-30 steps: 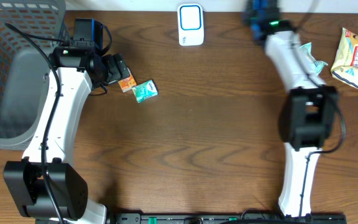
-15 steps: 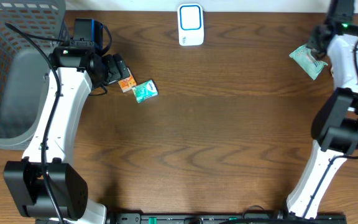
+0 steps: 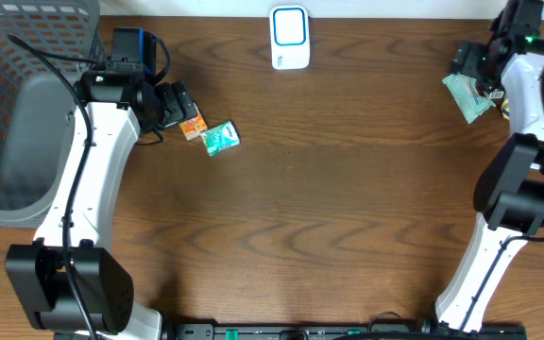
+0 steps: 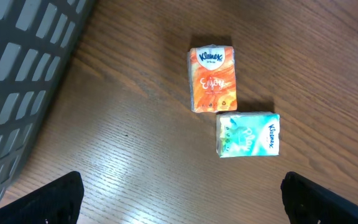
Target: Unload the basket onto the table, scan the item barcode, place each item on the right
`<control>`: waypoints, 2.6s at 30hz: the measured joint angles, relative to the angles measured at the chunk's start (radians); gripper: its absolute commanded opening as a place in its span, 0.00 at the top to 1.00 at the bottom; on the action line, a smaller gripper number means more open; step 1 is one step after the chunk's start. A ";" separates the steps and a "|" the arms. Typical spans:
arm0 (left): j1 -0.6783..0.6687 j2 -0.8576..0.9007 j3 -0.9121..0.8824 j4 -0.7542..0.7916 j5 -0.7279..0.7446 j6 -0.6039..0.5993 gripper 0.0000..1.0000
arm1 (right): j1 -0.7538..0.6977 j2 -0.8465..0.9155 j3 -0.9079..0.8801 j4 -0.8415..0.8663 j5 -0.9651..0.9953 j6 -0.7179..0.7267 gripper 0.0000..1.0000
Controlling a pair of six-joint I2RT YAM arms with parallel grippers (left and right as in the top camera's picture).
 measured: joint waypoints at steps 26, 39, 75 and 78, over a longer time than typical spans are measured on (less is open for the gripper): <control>0.000 0.000 0.000 0.000 0.000 0.000 0.00 | 0.592 -0.058 0.001 -0.161 -0.423 0.034 0.05; 0.000 0.000 0.000 0.000 0.000 0.000 0.00 | 0.800 -0.006 -0.001 -0.027 -0.326 0.032 0.01; 0.000 0.000 0.000 0.000 0.000 0.000 0.00 | 0.819 0.006 -0.001 -0.108 -0.129 0.051 0.01; 0.000 0.000 0.000 0.000 0.000 0.000 0.00 | 0.819 0.006 -0.001 -0.108 -0.129 0.051 0.01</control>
